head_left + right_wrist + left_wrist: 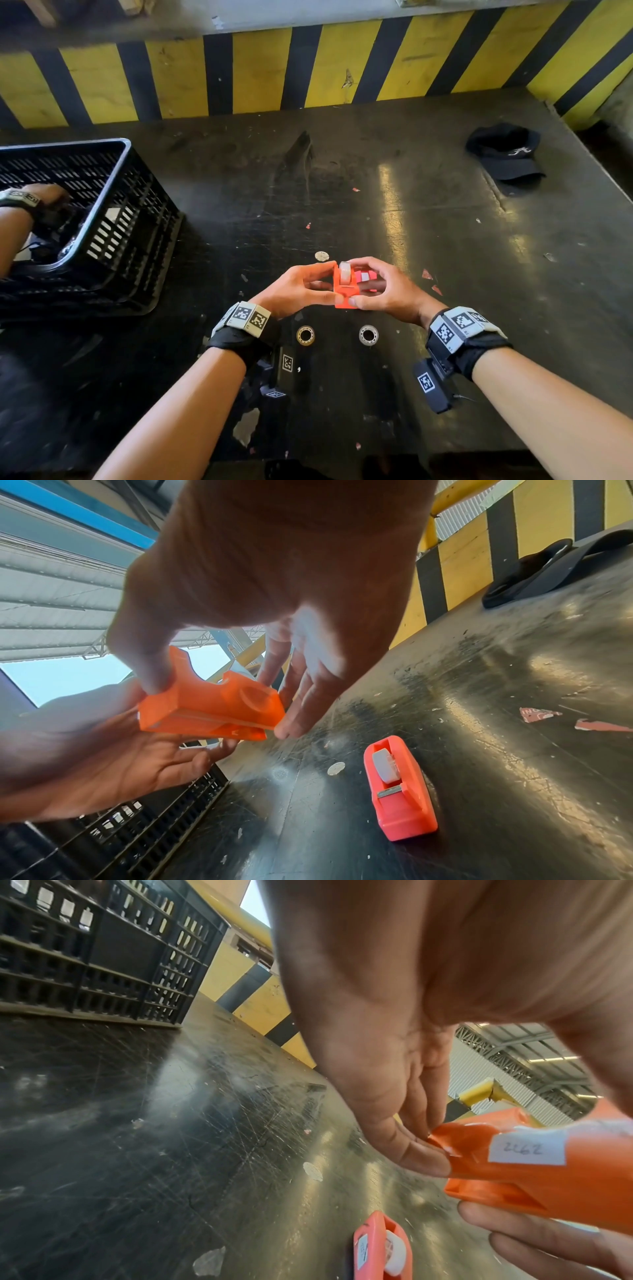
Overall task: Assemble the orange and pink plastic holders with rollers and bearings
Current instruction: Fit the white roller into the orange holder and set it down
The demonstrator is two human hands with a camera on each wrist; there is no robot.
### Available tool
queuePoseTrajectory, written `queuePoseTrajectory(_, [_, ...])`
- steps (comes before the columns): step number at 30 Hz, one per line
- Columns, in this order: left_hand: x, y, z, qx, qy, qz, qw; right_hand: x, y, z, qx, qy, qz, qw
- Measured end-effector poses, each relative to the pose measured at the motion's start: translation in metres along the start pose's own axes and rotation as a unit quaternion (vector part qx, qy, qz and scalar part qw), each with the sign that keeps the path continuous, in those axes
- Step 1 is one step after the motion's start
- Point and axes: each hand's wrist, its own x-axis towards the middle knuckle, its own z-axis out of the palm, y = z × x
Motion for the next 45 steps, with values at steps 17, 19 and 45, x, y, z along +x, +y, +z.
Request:
queuePoseTrajectory(17, [0.014,0.01,0.018,0.135,0.158,0.045,0.977,0.001,0.019,0.008,0.088,0.021,0.019,0.996])
queuePoseTrajectory(19, [0.015,0.011,0.019,0.137,0.162,0.04,0.976,-0.001,0.02,0.008,0.091,0.027,0.015,0.995])
queuePoseTrajectory(45, [-0.018,0.016,0.027,0.06,0.033,0.085,0.994,0.0,0.031,0.005,0.057,0.044,0.025,0.997])
